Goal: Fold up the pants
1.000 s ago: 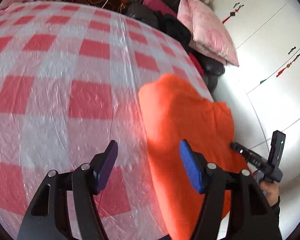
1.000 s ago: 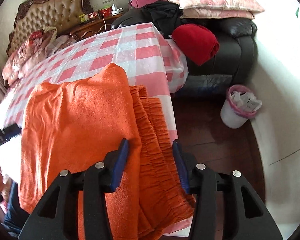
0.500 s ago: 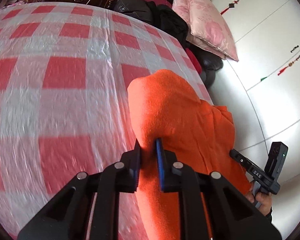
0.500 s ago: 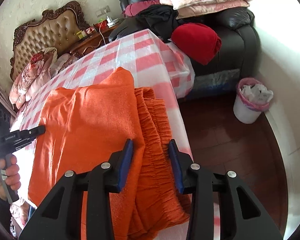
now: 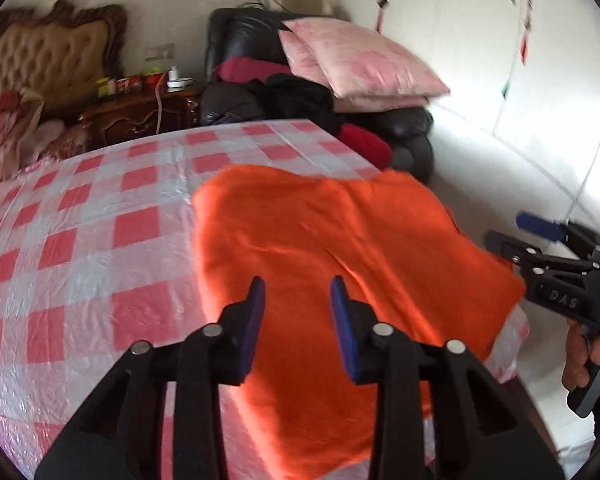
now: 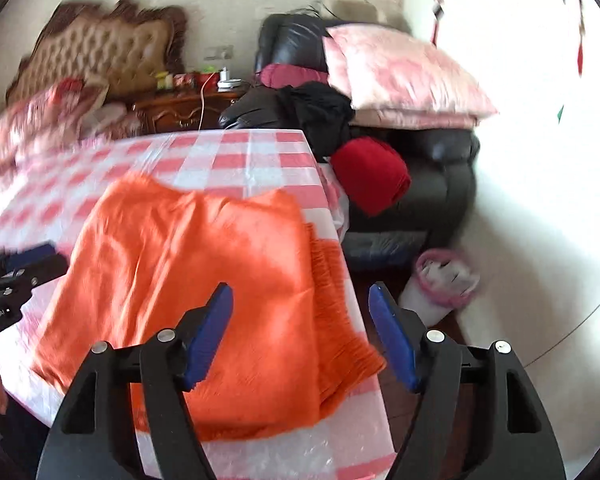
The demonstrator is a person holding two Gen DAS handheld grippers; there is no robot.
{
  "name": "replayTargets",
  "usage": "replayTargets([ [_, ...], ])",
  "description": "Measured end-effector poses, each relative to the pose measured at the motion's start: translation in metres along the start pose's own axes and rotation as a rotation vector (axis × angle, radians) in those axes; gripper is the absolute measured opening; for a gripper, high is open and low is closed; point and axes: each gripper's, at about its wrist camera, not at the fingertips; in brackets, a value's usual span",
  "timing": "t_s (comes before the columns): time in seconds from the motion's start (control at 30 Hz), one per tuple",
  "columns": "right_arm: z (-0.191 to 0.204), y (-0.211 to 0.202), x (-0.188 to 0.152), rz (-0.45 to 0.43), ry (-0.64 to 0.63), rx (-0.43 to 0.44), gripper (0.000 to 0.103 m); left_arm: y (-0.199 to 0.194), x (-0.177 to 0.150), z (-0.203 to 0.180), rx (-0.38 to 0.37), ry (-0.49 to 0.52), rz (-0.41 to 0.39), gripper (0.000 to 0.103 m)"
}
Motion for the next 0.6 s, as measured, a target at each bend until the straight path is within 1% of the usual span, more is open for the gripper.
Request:
replayTargets([
  [0.03,0.004,0.001,-0.005,-0.002,-0.012,-0.010,0.069,0.008,-0.004,-0.011,-0.007,0.023,0.031,0.032],
  [0.07,0.006,0.007,-0.013,0.025,-0.018,-0.014,0.068,0.013,-0.007,-0.016,-0.012,0.029,0.051,0.032],
  [0.13,0.004,0.020,-0.024,0.078,-0.002,-0.019,0.068,0.027,-0.018,-0.025,-0.011,0.046,0.129,0.032],
  [0.17,0.002,0.030,-0.031,0.114,0.002,-0.031,0.068,0.026,-0.023,-0.027,-0.005,0.055,0.126,0.032],
  [0.2,0.000,0.034,-0.036,0.126,0.003,-0.030,0.068,0.024,-0.023,-0.029,0.007,0.069,0.114,0.032],
  [0.23,-0.002,0.034,-0.039,0.113,0.008,-0.025,0.068,0.024,-0.023,-0.028,0.012,0.069,0.112,0.032],
  [0.3,-0.003,0.033,-0.041,0.107,0.003,-0.022,0.069,0.020,-0.014,-0.027,0.038,0.074,0.072,0.032],
  [0.33,-0.003,0.034,-0.041,0.112,0.003,-0.024,0.069,0.021,-0.005,-0.026,0.061,0.092,0.042,0.032],
  [0.37,-0.003,0.035,-0.040,0.113,0.003,-0.024,0.069,0.023,0.004,-0.025,0.075,0.100,0.035,0.032],
  [0.43,-0.004,0.037,-0.040,0.115,0.008,-0.021,0.069,0.031,0.029,-0.015,0.101,0.076,0.018,0.032],
  [0.47,-0.004,0.037,-0.041,0.116,0.007,-0.020,0.069,0.035,0.039,-0.011,0.108,0.066,0.016,0.036],
  [0.5,-0.003,0.037,-0.041,0.116,0.005,-0.019,0.069,0.041,0.050,-0.007,0.099,0.060,0.022,0.039],
  [0.53,-0.003,0.036,-0.041,0.117,0.005,-0.020,0.069,0.055,0.063,-0.002,0.084,0.055,0.048,0.040],
  [0.6,-0.004,0.036,-0.041,0.121,0.010,-0.017,0.069,0.075,0.075,0.001,0.088,0.068,0.103,0.040],
])
Point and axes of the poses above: each gripper's, at about its wrist camera, not at the fingertips, and y roughly the way its jaws point, z to its left, x to its top, and after that the axes turned 12 degrees about y, right-handed
